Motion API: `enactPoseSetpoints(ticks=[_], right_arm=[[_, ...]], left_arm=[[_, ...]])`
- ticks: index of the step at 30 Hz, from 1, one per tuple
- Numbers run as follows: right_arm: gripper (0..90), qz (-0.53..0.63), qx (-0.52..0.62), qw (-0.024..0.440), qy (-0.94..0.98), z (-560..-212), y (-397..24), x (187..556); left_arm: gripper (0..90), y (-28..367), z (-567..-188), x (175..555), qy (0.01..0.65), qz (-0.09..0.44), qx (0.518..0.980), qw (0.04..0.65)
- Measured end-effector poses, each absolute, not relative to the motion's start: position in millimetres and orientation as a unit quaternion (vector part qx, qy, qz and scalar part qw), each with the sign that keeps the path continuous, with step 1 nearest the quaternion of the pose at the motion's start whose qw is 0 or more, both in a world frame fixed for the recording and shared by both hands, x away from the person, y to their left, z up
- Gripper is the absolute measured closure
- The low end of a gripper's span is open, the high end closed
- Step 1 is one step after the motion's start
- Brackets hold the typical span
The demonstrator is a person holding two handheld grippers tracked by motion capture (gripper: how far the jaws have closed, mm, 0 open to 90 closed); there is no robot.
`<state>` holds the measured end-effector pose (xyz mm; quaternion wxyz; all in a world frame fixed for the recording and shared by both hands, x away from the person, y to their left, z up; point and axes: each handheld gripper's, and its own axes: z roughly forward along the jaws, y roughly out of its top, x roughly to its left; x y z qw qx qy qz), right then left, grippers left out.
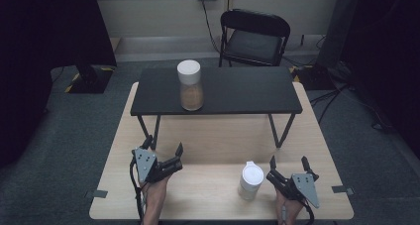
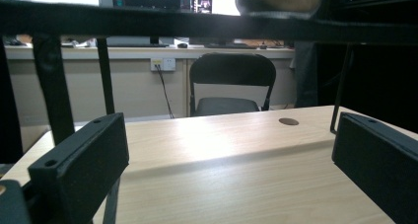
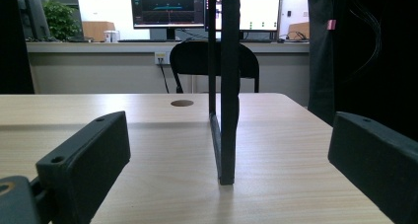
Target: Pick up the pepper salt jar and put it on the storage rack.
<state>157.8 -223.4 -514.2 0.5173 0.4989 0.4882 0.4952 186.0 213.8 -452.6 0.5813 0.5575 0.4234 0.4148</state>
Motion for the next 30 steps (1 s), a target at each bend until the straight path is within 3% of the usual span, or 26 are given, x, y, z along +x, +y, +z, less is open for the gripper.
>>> enactPoseSetpoints(ticks=[11,23,30], right_arm=[[1.6,0.495,0.499,0.517,0.488,-514,-223,158],[1.5,0.495,0.499,0.517,0.488,-514,-223,158],[1.6,0.495,0.499,0.517,0.489,-514,-224,158]], left_arm=[[0.2,211,-481,172,0.436,0.42,0.546,0.579],[1.8,198,-510,161,0.432,0.464,0.542,0.552],[2.1,198,-516,161,0.441,0.454,0.544,0.551]])
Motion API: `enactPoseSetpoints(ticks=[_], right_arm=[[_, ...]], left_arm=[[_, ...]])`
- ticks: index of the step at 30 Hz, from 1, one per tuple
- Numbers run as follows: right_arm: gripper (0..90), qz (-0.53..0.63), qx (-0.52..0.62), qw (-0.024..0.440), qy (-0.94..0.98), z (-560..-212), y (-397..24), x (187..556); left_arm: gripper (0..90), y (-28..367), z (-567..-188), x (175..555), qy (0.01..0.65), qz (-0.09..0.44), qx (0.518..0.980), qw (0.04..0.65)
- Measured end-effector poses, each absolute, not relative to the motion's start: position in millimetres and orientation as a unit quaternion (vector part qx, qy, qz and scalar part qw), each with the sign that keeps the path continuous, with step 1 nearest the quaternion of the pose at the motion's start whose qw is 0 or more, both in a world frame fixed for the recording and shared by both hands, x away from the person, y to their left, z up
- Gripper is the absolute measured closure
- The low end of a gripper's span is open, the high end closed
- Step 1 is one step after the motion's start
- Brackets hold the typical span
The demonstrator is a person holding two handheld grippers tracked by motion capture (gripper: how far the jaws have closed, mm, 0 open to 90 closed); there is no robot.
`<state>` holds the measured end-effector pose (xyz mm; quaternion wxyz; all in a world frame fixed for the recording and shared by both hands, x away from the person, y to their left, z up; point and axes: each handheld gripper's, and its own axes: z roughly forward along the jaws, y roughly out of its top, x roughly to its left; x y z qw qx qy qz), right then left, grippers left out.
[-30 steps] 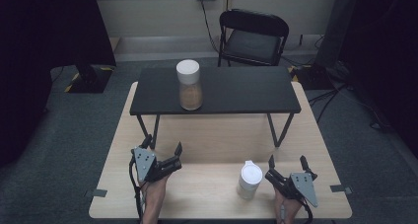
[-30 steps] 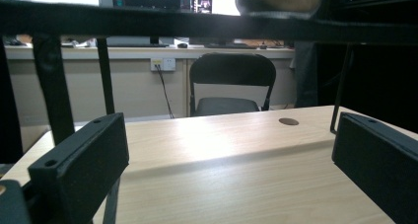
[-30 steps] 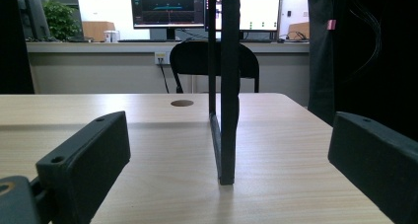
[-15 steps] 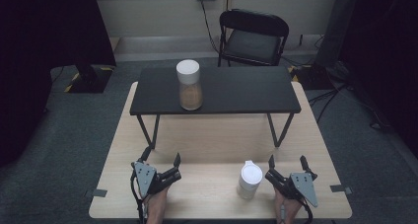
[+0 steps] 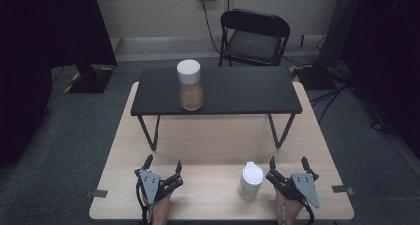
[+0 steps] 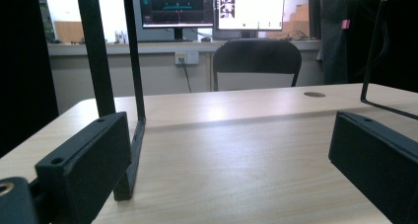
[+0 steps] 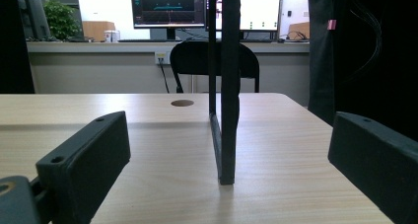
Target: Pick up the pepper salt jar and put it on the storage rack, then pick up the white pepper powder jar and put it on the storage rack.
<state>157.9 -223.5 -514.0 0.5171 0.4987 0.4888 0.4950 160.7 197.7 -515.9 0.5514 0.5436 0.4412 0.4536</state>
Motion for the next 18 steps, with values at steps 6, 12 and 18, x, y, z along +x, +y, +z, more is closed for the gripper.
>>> enactPoseSetpoints(ticks=[6,12,18], right_arm=[[1.6,0.496,0.499,0.517,0.488,-514.3,-223.6,157.8],[1.5,0.496,0.498,0.517,0.489,-514.2,-224.0,157.7],[0.0,0.505,0.496,0.511,0.488,-513.6,-228.2,157.5]], left_arm=[[2.0,197.6,-516.2,160.7,0.445,0.451,0.54,0.554],[1.7,195.2,-516.0,160.2,0.45,0.455,0.537,0.55],[1.8,195.7,-515.9,160.3,0.449,0.453,0.538,0.551]])
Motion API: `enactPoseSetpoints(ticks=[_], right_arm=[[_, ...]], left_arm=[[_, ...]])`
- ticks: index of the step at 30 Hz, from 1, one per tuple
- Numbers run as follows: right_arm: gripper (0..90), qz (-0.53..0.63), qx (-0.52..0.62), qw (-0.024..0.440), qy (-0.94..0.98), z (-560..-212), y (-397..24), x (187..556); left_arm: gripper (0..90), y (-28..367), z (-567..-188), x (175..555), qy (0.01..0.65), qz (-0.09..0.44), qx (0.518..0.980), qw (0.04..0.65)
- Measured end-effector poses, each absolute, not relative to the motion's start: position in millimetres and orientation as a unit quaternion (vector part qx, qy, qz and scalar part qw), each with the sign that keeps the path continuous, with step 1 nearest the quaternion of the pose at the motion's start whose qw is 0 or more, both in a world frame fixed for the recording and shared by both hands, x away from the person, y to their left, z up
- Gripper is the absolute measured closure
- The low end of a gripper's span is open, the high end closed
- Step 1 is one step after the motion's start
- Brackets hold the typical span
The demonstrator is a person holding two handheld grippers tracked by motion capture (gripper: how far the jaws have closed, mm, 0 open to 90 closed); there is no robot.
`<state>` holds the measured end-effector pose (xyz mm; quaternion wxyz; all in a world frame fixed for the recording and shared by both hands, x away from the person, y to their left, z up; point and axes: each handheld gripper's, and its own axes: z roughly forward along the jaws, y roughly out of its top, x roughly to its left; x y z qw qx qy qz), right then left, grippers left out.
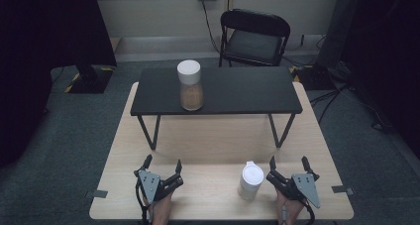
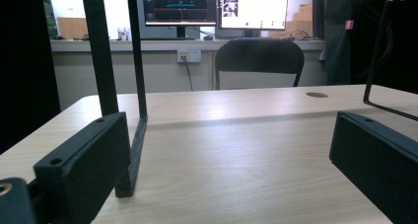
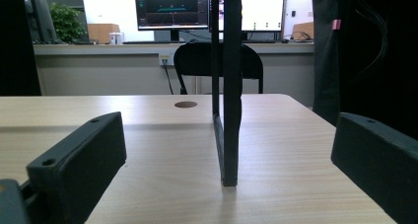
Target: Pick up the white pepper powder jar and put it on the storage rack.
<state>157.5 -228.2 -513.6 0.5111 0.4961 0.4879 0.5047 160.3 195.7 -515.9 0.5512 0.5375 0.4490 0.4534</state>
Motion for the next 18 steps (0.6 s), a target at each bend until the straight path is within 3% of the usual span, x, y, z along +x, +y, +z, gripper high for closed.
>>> enactPoseSetpoints(ticks=[18], right_arm=[[0.0,0.569,0.454,0.51,0.459,-479,-233,126]], left_arm=[[1.8,193,-516,160,0.453,0.457,0.534,0.548]])
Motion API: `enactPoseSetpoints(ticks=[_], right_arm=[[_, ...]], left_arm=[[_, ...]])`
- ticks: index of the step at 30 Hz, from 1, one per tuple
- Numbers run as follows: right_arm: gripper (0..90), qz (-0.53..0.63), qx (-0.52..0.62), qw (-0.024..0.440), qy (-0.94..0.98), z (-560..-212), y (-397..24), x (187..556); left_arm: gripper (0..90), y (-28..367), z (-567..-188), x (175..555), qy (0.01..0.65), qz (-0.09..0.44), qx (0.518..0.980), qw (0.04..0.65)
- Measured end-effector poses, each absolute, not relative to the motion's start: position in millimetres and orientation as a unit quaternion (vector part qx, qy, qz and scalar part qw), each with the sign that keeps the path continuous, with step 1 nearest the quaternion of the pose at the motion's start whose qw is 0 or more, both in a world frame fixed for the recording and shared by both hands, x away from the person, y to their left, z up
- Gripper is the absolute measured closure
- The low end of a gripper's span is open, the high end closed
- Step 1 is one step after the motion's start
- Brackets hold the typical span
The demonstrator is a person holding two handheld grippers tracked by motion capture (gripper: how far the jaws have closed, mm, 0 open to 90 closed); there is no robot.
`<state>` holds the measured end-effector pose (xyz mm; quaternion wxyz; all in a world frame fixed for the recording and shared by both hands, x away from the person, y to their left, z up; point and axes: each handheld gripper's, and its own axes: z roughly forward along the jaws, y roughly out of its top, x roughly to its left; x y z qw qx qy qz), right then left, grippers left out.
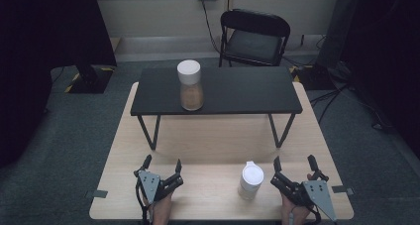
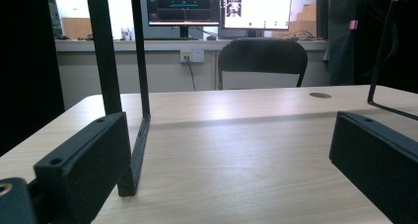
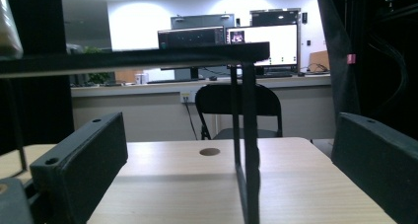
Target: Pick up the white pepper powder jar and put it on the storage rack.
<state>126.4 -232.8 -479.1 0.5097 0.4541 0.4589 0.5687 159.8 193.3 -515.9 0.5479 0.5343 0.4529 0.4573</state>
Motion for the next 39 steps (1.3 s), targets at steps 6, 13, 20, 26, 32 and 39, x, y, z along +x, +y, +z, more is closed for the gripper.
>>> enactPoseSetpoints(ticks=[6,13,20,26,32,39], right_arm=[[0.0,0.58,0.439,0.504,0.466,-464,-224,119],[0.0,0.593,0.414,0.497,0.48,-454,-211,109],[0.6,0.6,0.396,0.495,0.488,-456,-197,104],[2.1,0.596,0.389,0.487,0.506,-456,-190,102],[2.8,0.585,0.392,0.478,0.526,-460,-183,103],[6.7,0.575,0.407,0.453,0.547,-471,-184,102]], left_arm=[[1.8,193,-516,160,0.453,0.457,0.535,0.548],[1.8,193,-516,160,0.453,0.457,0.535,0.548],[1.8,193,-516,160,0.453,0.457,0.534,0.548],[1.7,194,-516,160,0.453,0.457,0.535,0.548],[1.7,193,-516,160,0.453,0.457,0.534,0.548],[1.7,194,-516,160,0.452,0.456,0.535,0.549]])
